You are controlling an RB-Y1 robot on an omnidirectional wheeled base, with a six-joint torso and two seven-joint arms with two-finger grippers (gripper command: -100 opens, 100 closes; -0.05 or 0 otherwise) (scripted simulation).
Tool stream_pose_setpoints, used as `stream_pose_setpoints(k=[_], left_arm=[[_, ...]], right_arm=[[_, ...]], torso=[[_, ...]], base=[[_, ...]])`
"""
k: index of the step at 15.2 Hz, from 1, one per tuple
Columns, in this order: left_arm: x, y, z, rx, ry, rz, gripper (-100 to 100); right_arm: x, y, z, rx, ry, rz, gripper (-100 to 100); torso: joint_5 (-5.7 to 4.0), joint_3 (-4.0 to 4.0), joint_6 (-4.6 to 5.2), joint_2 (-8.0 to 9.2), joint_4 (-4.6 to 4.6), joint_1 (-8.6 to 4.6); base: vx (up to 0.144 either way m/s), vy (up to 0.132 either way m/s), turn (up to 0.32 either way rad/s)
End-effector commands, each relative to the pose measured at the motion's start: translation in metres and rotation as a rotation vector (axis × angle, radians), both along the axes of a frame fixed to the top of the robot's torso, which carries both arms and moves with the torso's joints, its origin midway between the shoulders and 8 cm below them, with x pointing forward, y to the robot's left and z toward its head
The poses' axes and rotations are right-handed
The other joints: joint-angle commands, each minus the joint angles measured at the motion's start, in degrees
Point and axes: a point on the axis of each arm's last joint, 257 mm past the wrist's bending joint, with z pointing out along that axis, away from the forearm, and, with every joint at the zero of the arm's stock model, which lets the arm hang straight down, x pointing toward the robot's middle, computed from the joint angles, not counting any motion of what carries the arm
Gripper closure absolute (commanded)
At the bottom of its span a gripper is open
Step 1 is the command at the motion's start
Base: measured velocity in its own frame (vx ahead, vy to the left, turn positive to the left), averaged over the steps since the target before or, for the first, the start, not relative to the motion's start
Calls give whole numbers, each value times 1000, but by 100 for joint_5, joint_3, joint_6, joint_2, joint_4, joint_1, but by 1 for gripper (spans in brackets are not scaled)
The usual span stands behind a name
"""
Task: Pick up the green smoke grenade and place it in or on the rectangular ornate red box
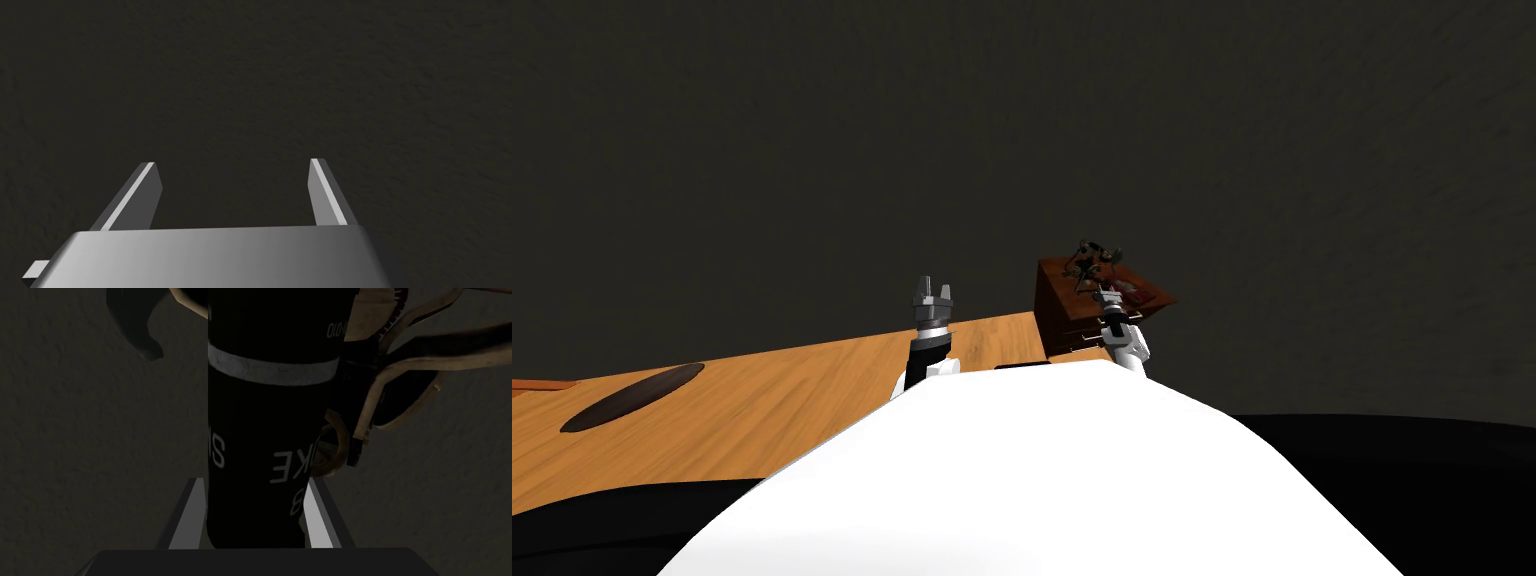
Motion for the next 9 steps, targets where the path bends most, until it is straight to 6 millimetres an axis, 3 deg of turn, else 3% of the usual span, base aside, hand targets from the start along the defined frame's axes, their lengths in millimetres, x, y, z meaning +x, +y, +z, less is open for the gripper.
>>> stream_pose_setpoints(k=[1, 9], left_arm=[[0, 0, 0, 0, 0, 0, 0], [0, 0, 0, 0, 0, 0, 0]], right_arm=[[14, 1, 16, 5, -20, 10, 100], [51, 2, 68, 14, -74, 25, 100]], torso=[[0, 0, 0, 0, 0, 0], [13, 14, -4, 8, 21, -8]], base=[[-53, -49, 4], [-67, -73, 25]])
